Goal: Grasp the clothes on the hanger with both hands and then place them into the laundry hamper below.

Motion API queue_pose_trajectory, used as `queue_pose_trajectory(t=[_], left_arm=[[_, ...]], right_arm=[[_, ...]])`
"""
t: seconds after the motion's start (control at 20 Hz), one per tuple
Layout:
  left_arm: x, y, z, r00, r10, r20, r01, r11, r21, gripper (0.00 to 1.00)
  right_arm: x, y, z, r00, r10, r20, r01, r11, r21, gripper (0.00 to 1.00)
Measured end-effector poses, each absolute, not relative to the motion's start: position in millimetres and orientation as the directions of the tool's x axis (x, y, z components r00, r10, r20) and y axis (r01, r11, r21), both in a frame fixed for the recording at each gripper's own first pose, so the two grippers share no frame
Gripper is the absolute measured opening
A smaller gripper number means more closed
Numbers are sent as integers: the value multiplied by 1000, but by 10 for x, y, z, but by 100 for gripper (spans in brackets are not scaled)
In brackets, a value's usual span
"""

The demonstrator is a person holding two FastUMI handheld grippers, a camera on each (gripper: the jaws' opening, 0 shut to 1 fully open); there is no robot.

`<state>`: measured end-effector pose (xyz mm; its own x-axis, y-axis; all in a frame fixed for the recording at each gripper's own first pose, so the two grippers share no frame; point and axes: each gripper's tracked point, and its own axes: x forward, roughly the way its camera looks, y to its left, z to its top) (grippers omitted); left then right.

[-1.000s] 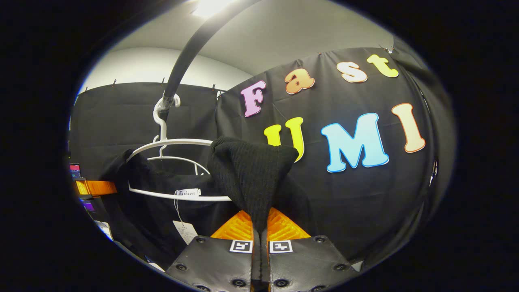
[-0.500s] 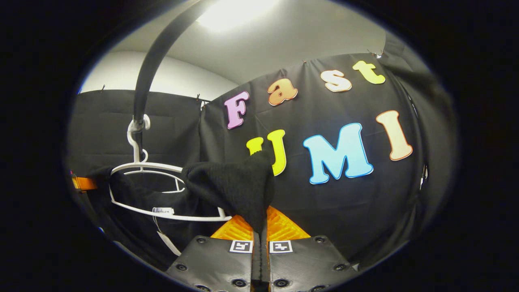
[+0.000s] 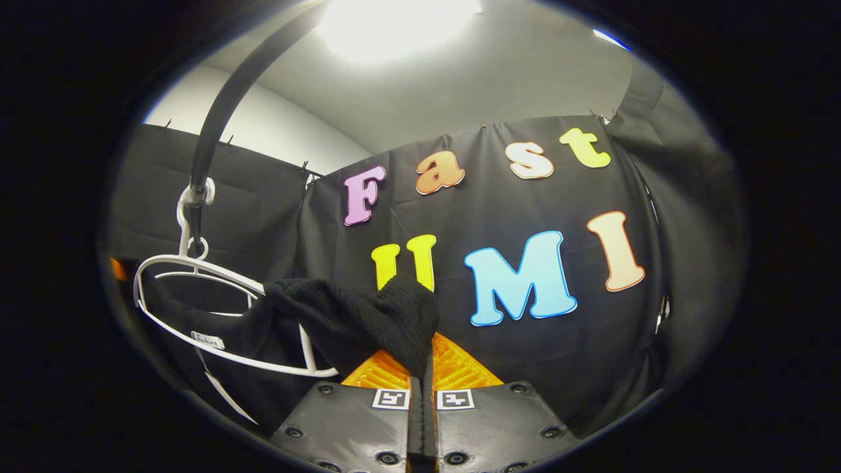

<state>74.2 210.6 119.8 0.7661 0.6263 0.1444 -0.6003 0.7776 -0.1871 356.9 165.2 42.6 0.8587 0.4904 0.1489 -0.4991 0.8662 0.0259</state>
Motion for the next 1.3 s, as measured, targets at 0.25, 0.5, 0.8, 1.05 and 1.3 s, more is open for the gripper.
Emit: queue_pose_trajectory(t=[0.25, 0.5, 0.8, 1.05, 1.3], left_arm=[[721, 2273, 1169, 770, 621, 145, -594, 781, -191, 1], [721, 2376, 1073, 773, 623, 120, -595, 778, -204, 1], [761, 2423, 830, 778, 624, 71, -601, 773, -203, 1], [686, 2450, 635, 774, 633, 21, -617, 761, -201, 1], [638, 2364, 387, 781, 623, -49, -618, 758, -206, 1]], right_arm=[[3774, 1669, 418, 873, 454, 178, -462, 887, 6, 1], [3942, 1653, 280, 888, 433, 152, -438, 899, -5, 1], [4041, 1632, 18, 898, 430, 94, -431, 902, -10, 1], [3929, 1604, -116, 893, 445, 63, -445, 895, -9, 1], [3859, 1530, -242, 899, 436, 28, -437, 899, 17, 1]])
